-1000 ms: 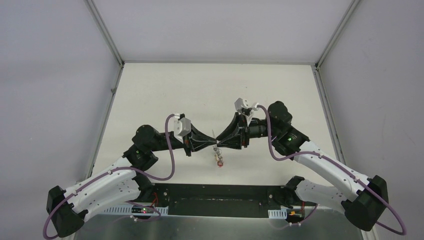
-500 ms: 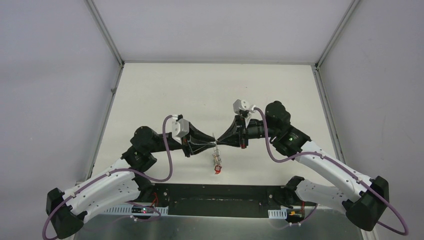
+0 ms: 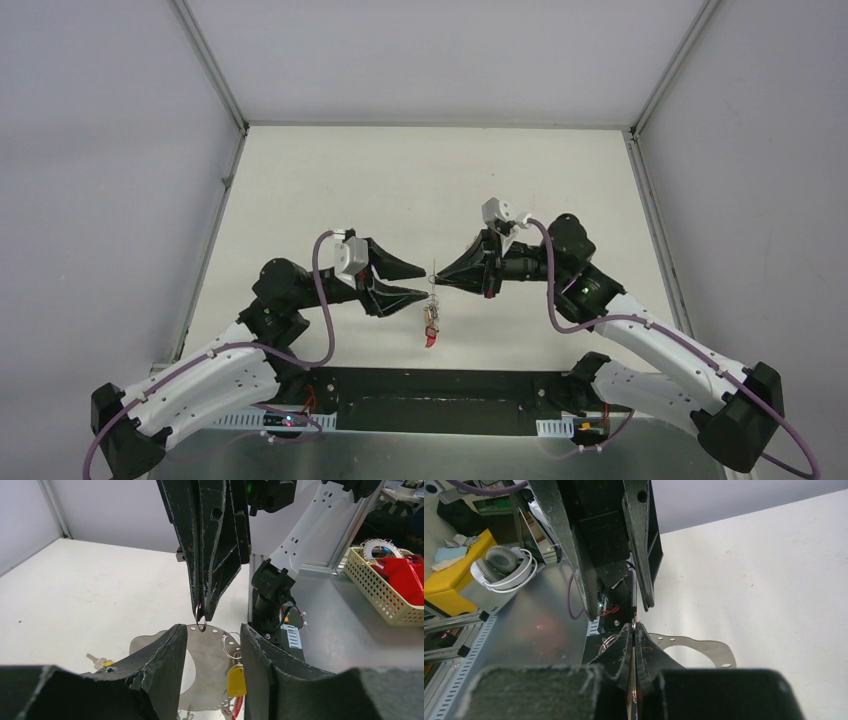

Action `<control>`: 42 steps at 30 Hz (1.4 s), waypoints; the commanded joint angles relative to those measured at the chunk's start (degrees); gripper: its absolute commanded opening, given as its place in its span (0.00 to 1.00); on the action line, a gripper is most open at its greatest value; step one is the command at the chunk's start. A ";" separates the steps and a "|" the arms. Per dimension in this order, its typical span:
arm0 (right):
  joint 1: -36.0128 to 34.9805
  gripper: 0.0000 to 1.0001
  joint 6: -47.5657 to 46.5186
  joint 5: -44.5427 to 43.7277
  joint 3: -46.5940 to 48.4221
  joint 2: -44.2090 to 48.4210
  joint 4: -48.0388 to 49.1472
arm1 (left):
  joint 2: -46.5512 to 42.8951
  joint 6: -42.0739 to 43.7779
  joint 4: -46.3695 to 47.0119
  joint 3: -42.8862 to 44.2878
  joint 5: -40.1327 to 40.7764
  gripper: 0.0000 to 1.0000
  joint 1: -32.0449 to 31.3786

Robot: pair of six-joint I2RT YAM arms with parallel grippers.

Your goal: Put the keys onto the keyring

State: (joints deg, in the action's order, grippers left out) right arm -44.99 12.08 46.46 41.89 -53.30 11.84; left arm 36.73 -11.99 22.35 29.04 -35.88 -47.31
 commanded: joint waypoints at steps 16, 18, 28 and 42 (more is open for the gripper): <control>-0.19 0.00 7.16 -0.41 -0.64 0.48 13.85 | 5.53 -6.73 9.99 0.02 2.02 0.26 -0.53; -0.18 0.00 7.09 -0.47 -0.70 0.63 13.83 | 5.72 -6.97 10.63 0.29 1.72 0.26 -0.50; -0.19 0.00 6.92 -0.40 -0.62 0.35 13.83 | 5.54 -7.86 11.22 0.41 2.22 0.21 -0.44; -0.19 0.00 6.25 0.30 -0.58 0.51 12.50 | 5.28 -8.92 12.14 0.38 2.96 0.22 -0.52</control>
State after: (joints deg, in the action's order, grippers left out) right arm -44.99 18.37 45.89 40.36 -53.32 20.78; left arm 42.48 -20.05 30.98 28.14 -34.28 -47.31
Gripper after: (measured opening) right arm 0.009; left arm 0.238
